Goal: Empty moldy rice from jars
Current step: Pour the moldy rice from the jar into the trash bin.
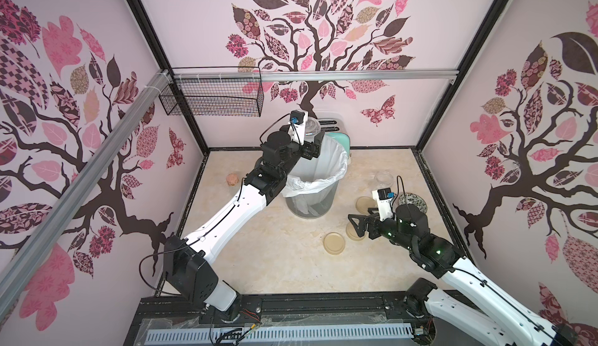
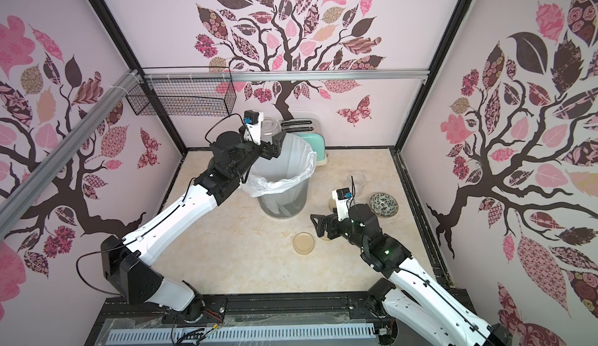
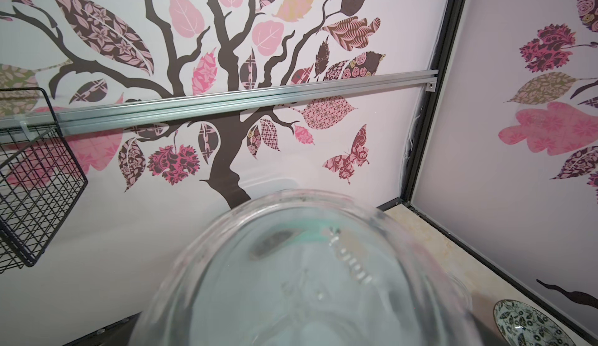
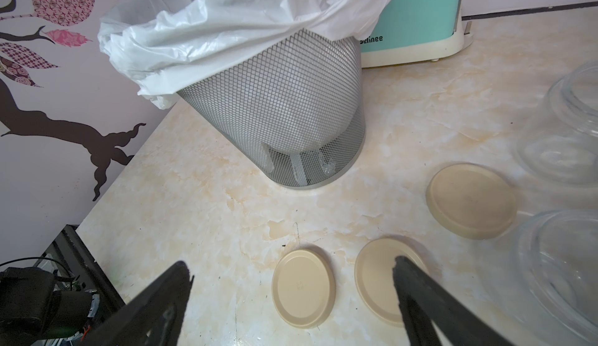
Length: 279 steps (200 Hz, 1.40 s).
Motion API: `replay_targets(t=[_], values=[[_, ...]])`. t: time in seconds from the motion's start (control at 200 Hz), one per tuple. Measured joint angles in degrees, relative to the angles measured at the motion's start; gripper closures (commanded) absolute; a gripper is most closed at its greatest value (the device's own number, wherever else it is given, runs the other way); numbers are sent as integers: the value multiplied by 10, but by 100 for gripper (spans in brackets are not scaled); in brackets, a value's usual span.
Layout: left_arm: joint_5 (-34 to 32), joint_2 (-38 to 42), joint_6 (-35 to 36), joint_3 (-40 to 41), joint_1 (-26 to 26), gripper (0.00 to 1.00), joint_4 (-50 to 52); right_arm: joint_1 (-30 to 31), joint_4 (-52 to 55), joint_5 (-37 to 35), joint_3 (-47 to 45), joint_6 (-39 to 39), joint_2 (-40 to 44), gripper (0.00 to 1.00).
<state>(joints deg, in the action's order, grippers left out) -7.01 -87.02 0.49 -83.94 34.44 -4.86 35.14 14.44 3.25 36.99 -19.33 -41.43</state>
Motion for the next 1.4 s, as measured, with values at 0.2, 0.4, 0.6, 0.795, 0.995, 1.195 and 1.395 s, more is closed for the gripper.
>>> replay_targets(t=[0.2, 0.4, 0.6, 0.795, 0.995, 1.195, 1.395], values=[[7, 0, -2, -5, -5, 31, 9, 0, 2, 1, 0, -1, 2, 1], [16, 0, 5, -14, -2, 33, 20, 0, 5, 1, 0, -2, 11, 1], [19, -2, -4, -16, -2, 33, 24, 0, 7, 2, 0, -16, 8, 0], [25, -2, -27, -16, -14, 33, 24, 0, 8, 5, 0, -28, 3, 0], [28, -2, -37, -19, -14, 32, 15, 0, 8, 5, 0, -32, 3, 0], [42, 0, -67, -18, -34, 32, 19, 0, 8, 5, 0, -31, 2, 0], [63, 11, -177, 9, -76, 28, 16, 0, 8, 7, 0, -30, -6, 0]])
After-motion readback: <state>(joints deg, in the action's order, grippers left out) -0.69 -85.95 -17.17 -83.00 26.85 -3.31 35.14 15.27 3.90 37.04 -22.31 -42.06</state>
